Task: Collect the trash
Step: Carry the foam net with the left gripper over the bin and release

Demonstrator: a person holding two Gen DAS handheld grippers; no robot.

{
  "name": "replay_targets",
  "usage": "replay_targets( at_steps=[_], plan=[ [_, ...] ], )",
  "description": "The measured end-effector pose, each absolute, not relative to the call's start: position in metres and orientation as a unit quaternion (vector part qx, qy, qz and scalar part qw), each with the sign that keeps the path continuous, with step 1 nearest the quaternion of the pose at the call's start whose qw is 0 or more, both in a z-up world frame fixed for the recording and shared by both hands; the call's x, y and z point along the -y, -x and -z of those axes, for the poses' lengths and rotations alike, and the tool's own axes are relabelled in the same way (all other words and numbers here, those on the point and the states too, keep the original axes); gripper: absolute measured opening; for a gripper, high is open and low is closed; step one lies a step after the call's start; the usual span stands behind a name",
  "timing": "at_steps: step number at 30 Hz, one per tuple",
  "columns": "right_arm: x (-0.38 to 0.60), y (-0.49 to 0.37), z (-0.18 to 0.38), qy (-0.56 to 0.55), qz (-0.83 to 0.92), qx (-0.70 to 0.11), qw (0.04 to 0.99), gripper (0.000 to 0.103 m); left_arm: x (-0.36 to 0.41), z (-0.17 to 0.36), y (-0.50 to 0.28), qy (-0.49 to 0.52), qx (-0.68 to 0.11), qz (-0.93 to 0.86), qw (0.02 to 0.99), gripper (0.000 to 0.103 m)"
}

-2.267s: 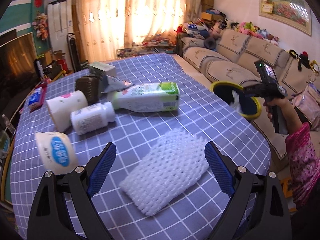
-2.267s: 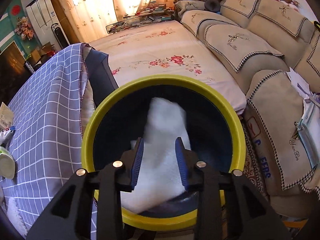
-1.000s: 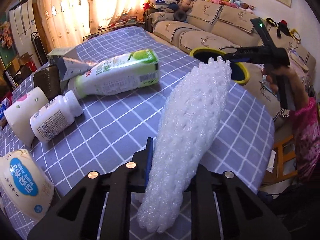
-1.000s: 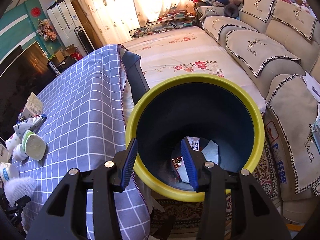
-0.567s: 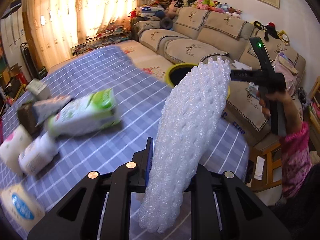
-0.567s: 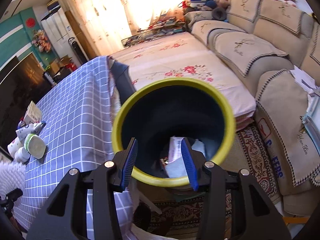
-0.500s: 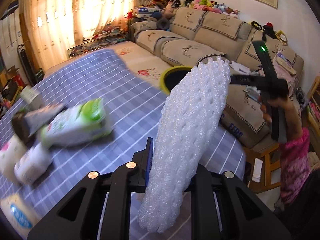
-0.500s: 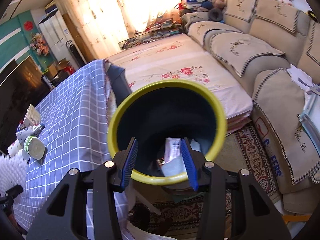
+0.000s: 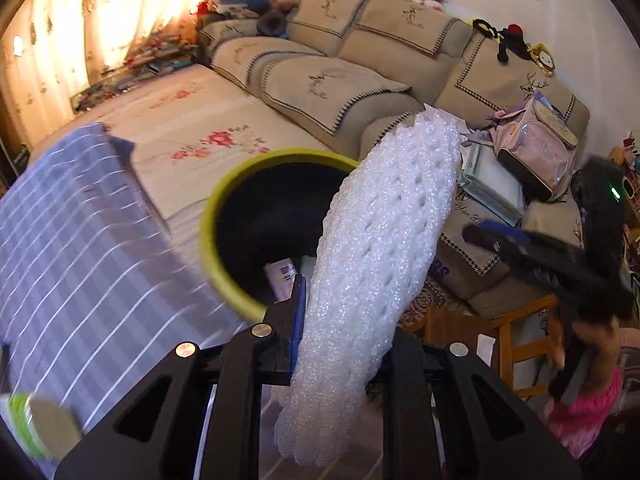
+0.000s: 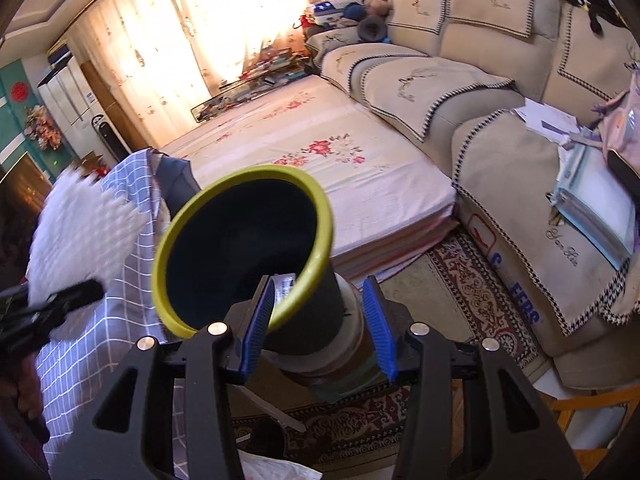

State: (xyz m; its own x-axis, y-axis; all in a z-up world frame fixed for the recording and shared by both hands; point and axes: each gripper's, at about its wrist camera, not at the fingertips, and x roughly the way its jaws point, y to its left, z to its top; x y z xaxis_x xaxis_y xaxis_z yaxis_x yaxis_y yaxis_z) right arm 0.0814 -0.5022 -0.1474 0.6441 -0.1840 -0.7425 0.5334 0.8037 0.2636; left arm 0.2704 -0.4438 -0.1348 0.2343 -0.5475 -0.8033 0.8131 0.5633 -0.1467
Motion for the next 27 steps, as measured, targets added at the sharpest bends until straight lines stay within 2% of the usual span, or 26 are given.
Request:
replay_targets(
  at_steps=[5, 8, 10, 13, 15, 18, 23, 27],
  plan=[
    [0.511, -0.075, 0.152, -0.244, 0.215, -0.373, 0.869, 0.047, 0.491, 0.151, -0.286, -0.167, -0.446, 0.436, 0.764, 0.019],
    [0.512, -0.074, 0.154, -0.246, 0.216, -0.375, 0.867, 0.048, 0.506, 0.163, -0.297, -0.168, -0.460, 0.421, 0.763, 0.030],
    [0.510, -0.075, 0.154, -0.245, 0.214, -0.377, 0.867, 0.048, 0.511, 0.173, -0.306, -0.166, -0.470, 0.409, 0.765, 0.046],
    [0.506, -0.078, 0.153, -0.241, 0.209, -0.377, 0.870, 0.048, 0.507, 0.181, -0.316, -0.160, -0.473, 0.398, 0.770, 0.059],
    [0.502, -0.079, 0.151, -0.240, 0.205, -0.376, 0.871, 0.048, 0.500, 0.182, -0.321, -0.149, -0.474, 0.391, 0.775, 0.063],
    [0.499, -0.080, 0.148, -0.237, 0.200, -0.374, 0.874, 0.048, 0.484, 0.176, -0.322, -0.130, -0.470, 0.391, 0.781, 0.063],
    [0.491, -0.082, 0.144, -0.232, 0.193, -0.374, 0.877, 0.050, 0.448, 0.139, -0.302, -0.103, -0.427, 0.390, 0.809, 0.072],
    [0.481, -0.087, 0.142, -0.223, 0.180, -0.379, 0.880, 0.050, 0.403, 0.105, -0.273, -0.067, -0.389, 0.392, 0.831, 0.083]
  ],
)
